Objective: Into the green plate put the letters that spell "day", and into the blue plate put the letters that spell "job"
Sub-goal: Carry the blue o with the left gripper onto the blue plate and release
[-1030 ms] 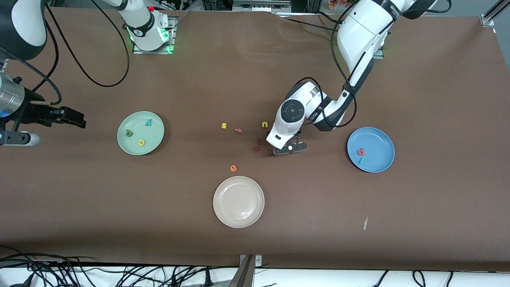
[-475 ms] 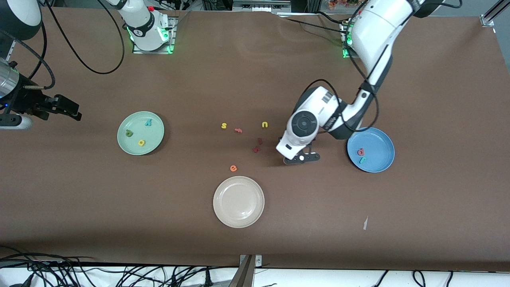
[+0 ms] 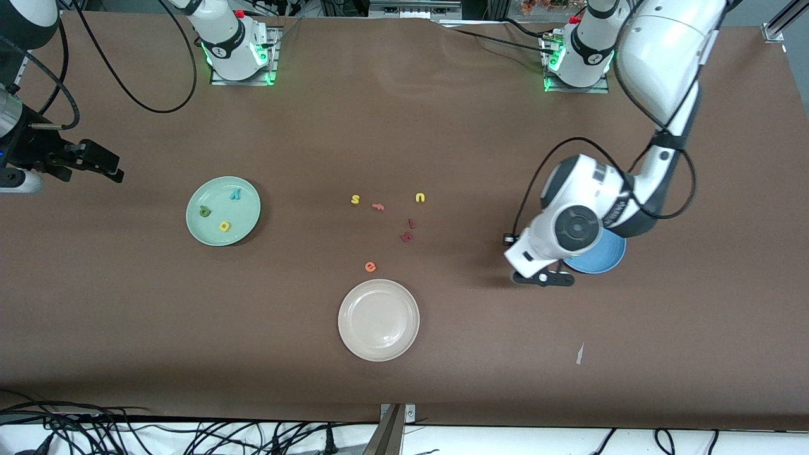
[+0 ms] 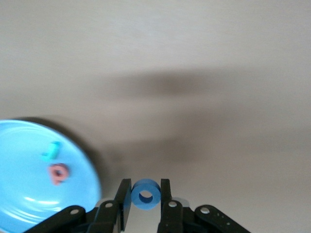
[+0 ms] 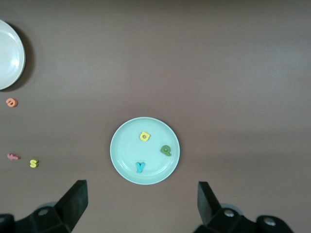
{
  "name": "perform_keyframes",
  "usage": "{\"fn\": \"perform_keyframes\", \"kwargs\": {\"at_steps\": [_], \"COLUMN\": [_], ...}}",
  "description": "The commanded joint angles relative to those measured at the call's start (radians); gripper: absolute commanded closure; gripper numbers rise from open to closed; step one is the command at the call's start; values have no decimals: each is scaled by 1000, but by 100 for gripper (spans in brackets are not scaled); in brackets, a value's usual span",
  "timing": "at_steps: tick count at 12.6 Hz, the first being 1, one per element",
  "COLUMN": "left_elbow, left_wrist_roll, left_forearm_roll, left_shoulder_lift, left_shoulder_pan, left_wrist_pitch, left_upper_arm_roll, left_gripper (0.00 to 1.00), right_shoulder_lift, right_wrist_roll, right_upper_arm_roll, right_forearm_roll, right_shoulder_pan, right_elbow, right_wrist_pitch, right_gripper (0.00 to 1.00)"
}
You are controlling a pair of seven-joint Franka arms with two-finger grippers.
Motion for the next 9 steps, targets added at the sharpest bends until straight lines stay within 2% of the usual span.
{"fn": "perform_keyframes", "kwargs": {"at_steps": [1, 3, 9], "left_elbow": [-44, -50, -65], "left_wrist_roll": [72, 121, 315], "left_forearm_roll": [110, 149, 151], "left_shoulder_lift": [-25, -24, -16], "left_shoulder_pan": [57, 95, 178], "left_wrist_pitch": [-18, -16, -16], "left_upper_arm_roll": [-12, -12, -12], "left_gripper": [79, 79, 78], "right_shoulder_lift": [-108, -102, -84], "right_wrist_roll": [0, 5, 16], "right_upper_arm_roll": [52, 71, 65], "right_forearm_roll": [-39, -40, -37], "right_shoulder_pan": [-23, -29, -25], "right_elbow": [-132, -124, -113], "right_wrist_pitch": [43, 46, 46], "right_gripper": [0, 0, 0]}}
